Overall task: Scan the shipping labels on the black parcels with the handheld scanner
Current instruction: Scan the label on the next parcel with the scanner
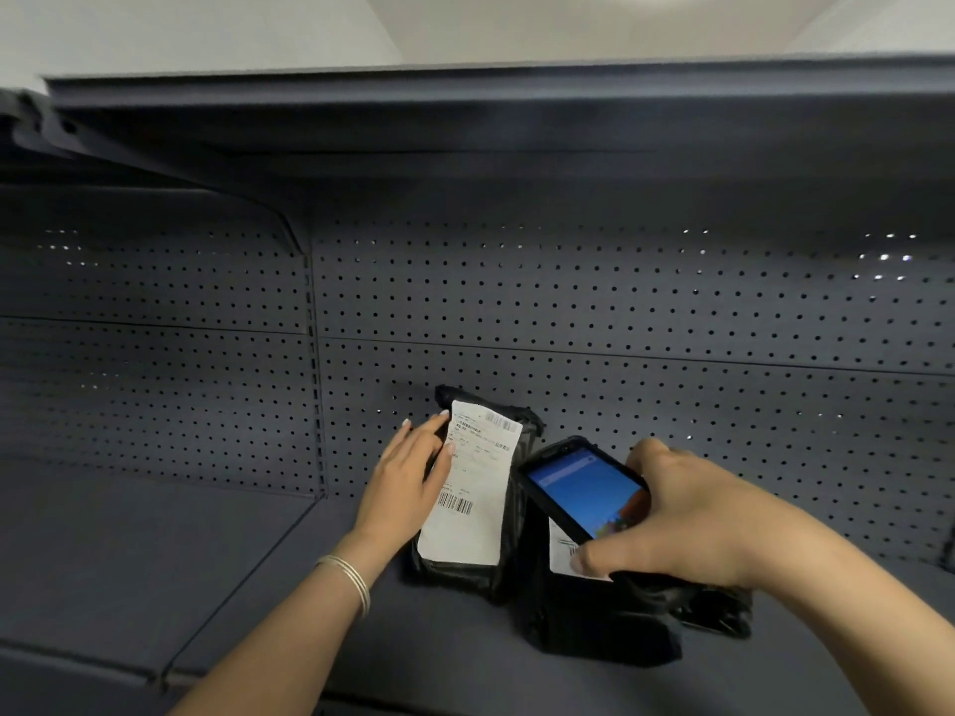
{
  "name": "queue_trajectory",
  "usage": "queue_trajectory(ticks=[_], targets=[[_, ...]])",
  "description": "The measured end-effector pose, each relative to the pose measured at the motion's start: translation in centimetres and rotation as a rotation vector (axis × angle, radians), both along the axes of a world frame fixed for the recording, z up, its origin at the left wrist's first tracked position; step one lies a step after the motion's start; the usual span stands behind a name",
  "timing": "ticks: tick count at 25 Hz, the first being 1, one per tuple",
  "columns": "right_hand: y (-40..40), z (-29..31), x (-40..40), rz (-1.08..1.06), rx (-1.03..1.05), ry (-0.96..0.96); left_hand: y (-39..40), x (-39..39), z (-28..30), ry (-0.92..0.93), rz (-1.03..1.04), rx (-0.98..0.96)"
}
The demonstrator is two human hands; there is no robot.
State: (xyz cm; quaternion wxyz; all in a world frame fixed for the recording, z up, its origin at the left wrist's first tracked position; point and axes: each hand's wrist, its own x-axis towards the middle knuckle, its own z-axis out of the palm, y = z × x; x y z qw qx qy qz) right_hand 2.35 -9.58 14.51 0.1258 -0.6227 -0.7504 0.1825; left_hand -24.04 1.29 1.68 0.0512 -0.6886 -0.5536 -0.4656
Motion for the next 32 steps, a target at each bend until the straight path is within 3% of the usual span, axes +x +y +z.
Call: queue_trajectory(ticks=[4,24,29,32], targets=[[-0.5,0.2,1.3,0.034,0.014,-0.012,-1.1,0.8,-0.6,-0.075,0.041,-0.016],[-1.1,0.5,3.5,0.093,-0.005,-0.029,-2.3,1.6,-0.1,-0.021,0.115,-0.014],[-0.9,0.2,3.2,0.08,-0.015,-0.017,-1.6,1.4,0.3,-0.195,-0.012,0.007],[-0.5,-0.1,3.1,0.058,-0.025,0.002,-0.3,1.0,-0.2,-0.342,-0.068,-0.086]])
